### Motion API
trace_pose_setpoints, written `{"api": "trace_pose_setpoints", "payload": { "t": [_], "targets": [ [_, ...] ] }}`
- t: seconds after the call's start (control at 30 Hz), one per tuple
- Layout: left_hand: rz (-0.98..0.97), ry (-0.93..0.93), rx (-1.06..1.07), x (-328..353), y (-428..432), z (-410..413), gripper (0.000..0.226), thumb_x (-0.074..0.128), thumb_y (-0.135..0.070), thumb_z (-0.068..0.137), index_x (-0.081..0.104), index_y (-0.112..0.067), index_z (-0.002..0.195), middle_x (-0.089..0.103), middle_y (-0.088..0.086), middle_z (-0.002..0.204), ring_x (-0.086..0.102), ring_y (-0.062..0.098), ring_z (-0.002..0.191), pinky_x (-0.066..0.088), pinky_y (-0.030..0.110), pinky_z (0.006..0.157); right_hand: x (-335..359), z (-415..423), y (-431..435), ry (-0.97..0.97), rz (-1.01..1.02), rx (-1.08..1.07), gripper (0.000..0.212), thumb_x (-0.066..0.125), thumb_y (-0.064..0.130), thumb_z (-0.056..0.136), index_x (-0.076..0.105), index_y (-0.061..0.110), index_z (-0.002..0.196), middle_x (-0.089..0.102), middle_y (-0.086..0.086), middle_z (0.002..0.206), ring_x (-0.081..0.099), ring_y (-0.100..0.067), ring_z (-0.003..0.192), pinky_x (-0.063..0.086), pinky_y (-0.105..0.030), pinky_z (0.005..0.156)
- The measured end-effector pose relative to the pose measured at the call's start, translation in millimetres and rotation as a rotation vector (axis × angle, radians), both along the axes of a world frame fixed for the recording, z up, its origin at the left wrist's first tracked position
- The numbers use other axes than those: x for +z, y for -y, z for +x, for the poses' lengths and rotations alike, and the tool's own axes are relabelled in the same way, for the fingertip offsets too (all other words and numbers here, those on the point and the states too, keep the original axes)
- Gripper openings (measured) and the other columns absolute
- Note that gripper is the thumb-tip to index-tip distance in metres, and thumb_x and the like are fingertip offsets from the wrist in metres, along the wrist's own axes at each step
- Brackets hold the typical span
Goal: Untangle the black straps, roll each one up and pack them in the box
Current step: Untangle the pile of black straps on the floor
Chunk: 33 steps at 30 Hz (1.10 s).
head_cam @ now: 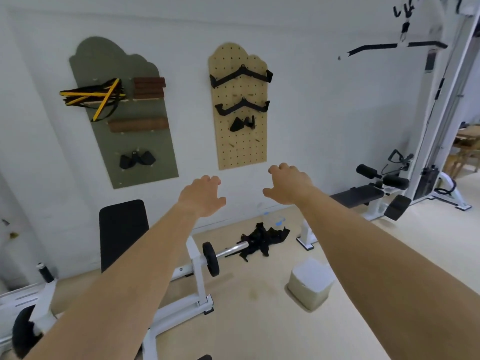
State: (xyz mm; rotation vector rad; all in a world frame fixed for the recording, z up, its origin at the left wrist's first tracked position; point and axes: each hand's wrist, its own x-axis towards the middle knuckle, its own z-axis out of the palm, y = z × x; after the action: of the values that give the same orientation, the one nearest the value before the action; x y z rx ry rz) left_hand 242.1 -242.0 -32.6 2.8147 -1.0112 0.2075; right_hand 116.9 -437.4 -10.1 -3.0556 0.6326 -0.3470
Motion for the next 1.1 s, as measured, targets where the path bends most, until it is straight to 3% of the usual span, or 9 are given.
{"api": "trace_pose_setpoints", "payload": {
  "t": [0.47,1.1],
  "targets": [
    [-0.023,-0.108,0.094,-8,263,176,0.060,0.055,-0.045,0.101,0.037,-0.022,0.154,0.040,0.004,0.154,0.050,0.026,0.132,0.047,0.044,0.103,-12,170,305,-0.047,0.042,0.016,0.062,0.056,0.048,0.097,0.041,0.014,0.146,0.045,-0.011,0.146,0.046,-0.033,0.131,0.045,-0.046,0.098],
    [-0.028,-0.194,0.148,-50,491,495,0.062,0.056,-0.047,0.101,0.038,-0.021,0.154,0.040,0.006,0.153,0.050,0.027,0.131,0.047,0.045,0.104,-50,510,533,-0.139,0.076,0.102,0.059,0.056,0.047,0.097,0.043,0.015,0.144,0.046,-0.010,0.145,0.045,-0.032,0.131,0.044,-0.046,0.101]
  ]
}}
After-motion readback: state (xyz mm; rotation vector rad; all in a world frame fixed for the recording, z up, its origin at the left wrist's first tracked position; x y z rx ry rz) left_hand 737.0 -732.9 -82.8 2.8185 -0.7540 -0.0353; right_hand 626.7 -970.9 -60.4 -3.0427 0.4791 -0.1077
